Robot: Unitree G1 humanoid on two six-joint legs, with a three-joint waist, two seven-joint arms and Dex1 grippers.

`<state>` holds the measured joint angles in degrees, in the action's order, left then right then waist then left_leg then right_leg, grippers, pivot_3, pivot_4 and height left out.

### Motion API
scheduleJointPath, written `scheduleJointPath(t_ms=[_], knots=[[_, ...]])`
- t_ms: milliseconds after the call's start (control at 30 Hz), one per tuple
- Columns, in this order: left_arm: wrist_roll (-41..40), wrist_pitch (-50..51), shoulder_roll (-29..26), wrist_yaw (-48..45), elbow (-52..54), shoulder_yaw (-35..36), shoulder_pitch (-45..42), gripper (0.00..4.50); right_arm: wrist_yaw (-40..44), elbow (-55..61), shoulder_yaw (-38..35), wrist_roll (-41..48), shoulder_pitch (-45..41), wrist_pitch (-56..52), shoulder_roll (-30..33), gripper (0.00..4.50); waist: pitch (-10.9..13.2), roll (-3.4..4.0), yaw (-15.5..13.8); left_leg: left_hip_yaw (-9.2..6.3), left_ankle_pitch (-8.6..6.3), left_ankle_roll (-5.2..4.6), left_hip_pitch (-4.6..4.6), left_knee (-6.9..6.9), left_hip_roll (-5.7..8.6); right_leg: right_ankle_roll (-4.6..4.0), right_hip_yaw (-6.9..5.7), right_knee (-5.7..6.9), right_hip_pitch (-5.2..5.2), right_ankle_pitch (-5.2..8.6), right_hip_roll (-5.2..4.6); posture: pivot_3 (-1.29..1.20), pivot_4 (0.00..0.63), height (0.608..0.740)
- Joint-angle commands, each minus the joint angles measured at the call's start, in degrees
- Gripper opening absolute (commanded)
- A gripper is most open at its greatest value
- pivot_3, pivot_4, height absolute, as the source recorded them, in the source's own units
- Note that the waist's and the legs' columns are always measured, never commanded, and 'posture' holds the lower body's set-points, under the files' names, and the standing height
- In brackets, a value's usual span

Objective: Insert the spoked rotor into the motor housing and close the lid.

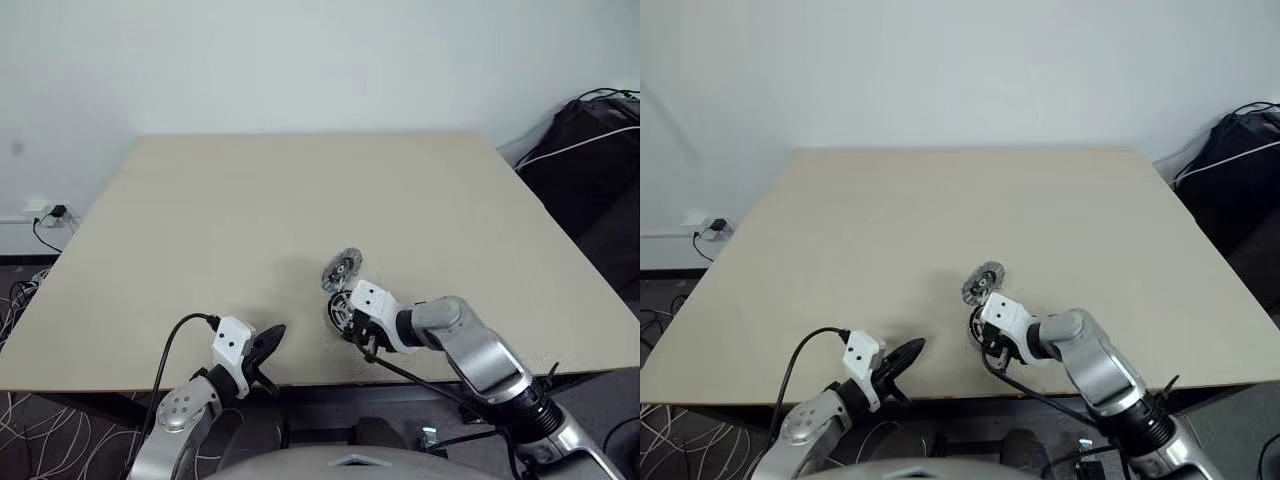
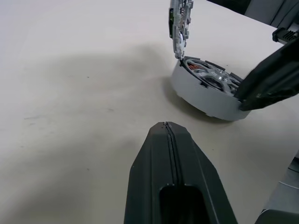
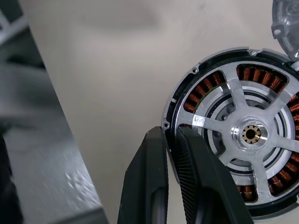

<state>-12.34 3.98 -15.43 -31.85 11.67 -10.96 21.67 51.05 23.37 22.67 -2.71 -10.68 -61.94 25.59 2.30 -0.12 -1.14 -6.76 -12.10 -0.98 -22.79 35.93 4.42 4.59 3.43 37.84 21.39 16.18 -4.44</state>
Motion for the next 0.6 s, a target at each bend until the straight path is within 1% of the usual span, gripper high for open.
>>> scheduleJointPath(t_ms=[33, 200, 333, 533, 600], knots=[[-0.4, -1.0, 0.3, -0.6, 0.5, -0.3, -1.0, 0.0, -6.2, 2.9, -2.2, 1.4, -2.3, -6.6, -4.1, 0.07, 0.0, 0.01, 0.1, 0.0, 0.0, 0.0, 0.0, 0.0, 0.0, 0.0, 0.0, 0.0, 0.0, 0.0, 0.0, 0.0, 0.0, 0.74], [-0.5, -0.9, 0.1, -0.8, 0.4, -0.2, -1.3, 0.0, -12.4, 1.1, -2.8, 3.1, -4.6, -11.7, -9.4, 0.07, 0.0, 0.02, 0.3, 0.01, 0.0, 0.0, -0.01, -0.02, 0.01, 0.0, 0.01, -0.01, 0.04, -0.01, 0.04, 0.0, 0.0, 0.74], [-0.4, -0.8, 0.1, -0.7, 0.7, -0.1, -1.0, 0.0, -16.7, -1.5, -2.4, 4.3, -6.0, -13.3, -12.6, 0.07, 0.0, 0.04, 0.6, 0.01, 0.0, 0.01, 0.0, -0.03, 0.0, 0.0, 0.01, 0.01, 0.05, -0.01, 0.07, 0.0, 0.0, 0.74], [-0.4, -0.9, 0.2, -0.4, 1.1, 0.0, -0.3, 0.0, -22.3, -5.4, -4.1, 6.5, -8.0, -15.5, -19.6, 0.07, 0.0, 0.06, 1.8, 0.0, 0.01, 0.01, 0.02, -0.05, 0.0, 0.0, 0.02, 0.06, 0.05, -0.01, 0.09, 0.0, 0.0, 0.74], [-0.4, -0.9, 0.2, -0.4, 1.2, 0.0, -0.2, 0.0, -23.8, -6.3, -4.9, 7.4, -8.2, -14.8, -21.9, 0.8, 0.0, 0.08, 2.0, -0.01, 0.01, 0.01, 0.03, -0.06, 0.0, 0.0, 0.02, 0.06, 0.06, -0.02, 0.13, 0.0, 0.0, 0.74]])
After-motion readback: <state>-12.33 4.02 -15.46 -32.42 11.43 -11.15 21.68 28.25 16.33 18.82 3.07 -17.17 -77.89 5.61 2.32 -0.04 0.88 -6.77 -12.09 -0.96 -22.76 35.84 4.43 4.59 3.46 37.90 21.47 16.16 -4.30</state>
